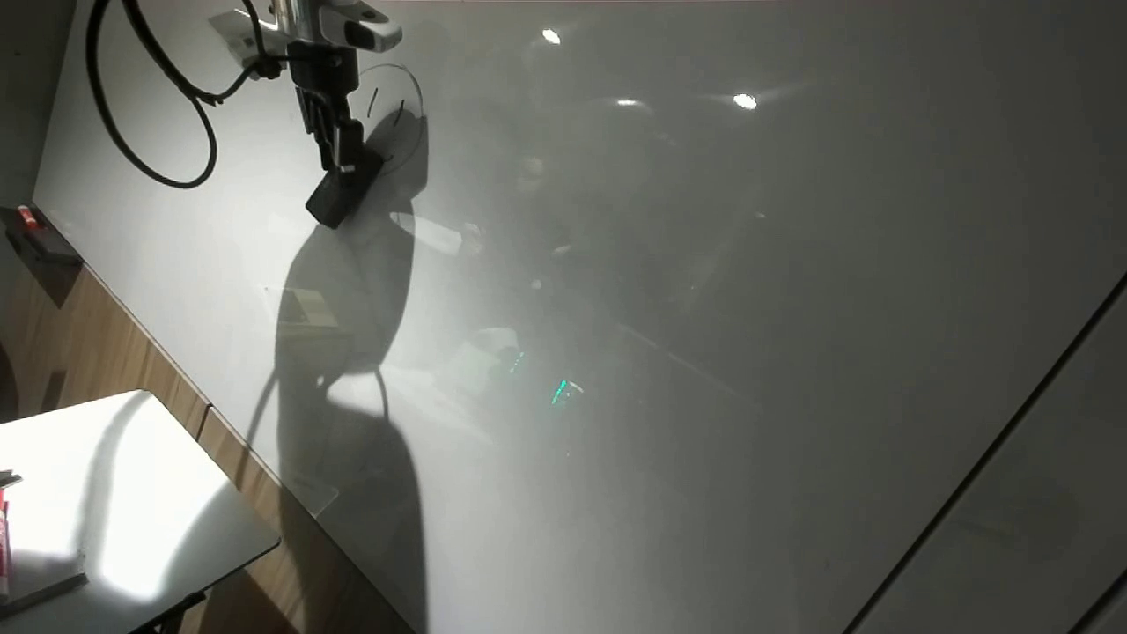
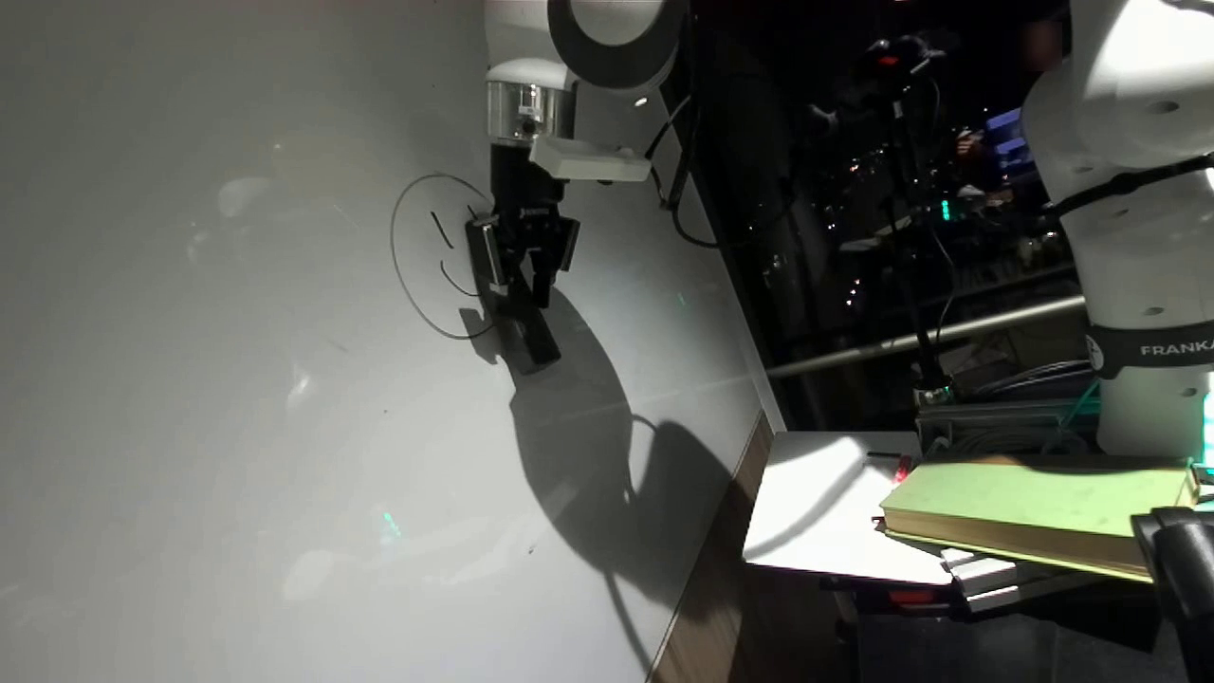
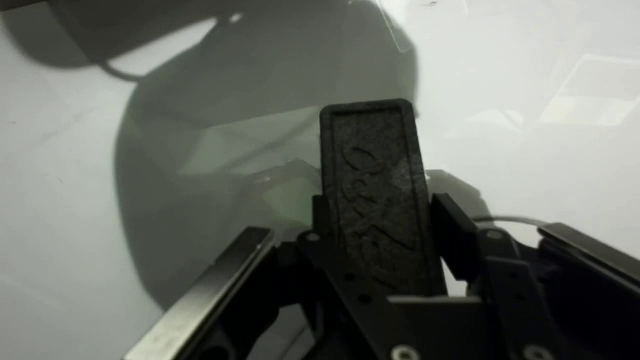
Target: Use the duster to wipe the white board
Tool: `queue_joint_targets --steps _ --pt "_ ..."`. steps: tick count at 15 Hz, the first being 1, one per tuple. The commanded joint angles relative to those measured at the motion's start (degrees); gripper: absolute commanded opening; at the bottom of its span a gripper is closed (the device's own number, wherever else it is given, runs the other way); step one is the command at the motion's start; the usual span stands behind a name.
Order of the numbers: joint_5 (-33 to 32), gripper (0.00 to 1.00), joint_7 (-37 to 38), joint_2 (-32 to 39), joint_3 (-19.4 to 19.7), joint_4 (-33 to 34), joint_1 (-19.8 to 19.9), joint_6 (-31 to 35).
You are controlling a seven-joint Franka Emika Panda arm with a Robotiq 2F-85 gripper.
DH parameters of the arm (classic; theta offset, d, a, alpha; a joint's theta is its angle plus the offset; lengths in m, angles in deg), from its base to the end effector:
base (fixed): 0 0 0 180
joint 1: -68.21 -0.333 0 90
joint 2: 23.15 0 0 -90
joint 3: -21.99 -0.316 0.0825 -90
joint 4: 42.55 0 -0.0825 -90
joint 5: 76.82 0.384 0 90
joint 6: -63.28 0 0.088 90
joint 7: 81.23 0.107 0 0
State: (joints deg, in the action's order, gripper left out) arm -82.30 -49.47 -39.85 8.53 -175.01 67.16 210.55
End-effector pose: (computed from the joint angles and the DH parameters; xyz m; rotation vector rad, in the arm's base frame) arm 0.4840 0.1347 0.5172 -2.9255 0.3318 -0.8323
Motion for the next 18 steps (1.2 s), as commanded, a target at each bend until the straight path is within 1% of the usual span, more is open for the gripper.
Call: queue_joint_targets --steps 1,4,10,14,17,18 --pt "-2.4 0.27 1.9 2.8 -0.6 7.6 1.4 -1.5" --pt "-2.4 0.27 1.4 3.2 0.2 11.7 1.3 -5.8" --pt "-3.5 0.27 0.4 4.7 1.4 22.7 1.6 -15.7" --pt "-6.1 0.27 0.1 5.6 2.1 28.9 2.2 -21.0" --pt "-7.2 0.27 -1.6 7.6 3.5 31.4 2.9 -23.2" --pt "-7.1 0.27 -2.3 8.1 4.1 29.7 3.1 -22.3"
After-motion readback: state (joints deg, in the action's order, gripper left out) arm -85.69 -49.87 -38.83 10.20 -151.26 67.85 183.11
